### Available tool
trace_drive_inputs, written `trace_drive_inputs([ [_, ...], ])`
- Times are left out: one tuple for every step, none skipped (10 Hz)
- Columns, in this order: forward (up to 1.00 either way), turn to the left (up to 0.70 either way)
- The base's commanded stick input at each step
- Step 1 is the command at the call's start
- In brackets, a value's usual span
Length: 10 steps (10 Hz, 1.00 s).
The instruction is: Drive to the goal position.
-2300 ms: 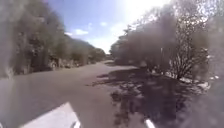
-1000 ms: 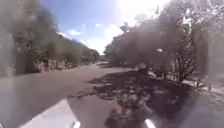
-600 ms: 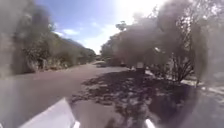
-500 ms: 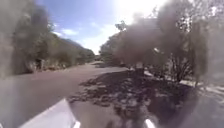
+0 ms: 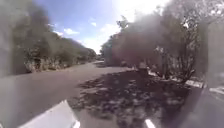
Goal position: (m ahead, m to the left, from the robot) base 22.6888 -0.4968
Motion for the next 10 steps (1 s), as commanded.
trace_drive_inputs([
  [0.50, 0.00],
  [0.50, 0.00],
  [0.50, 0.00],
  [0.50, 0.00],
  [0.50, 0.00],
  [0.50, 0.00],
  [0.50, 0.00],
  [0.50, 0.00],
  [0.50, 0.00],
  [0.50, 0.00],
])
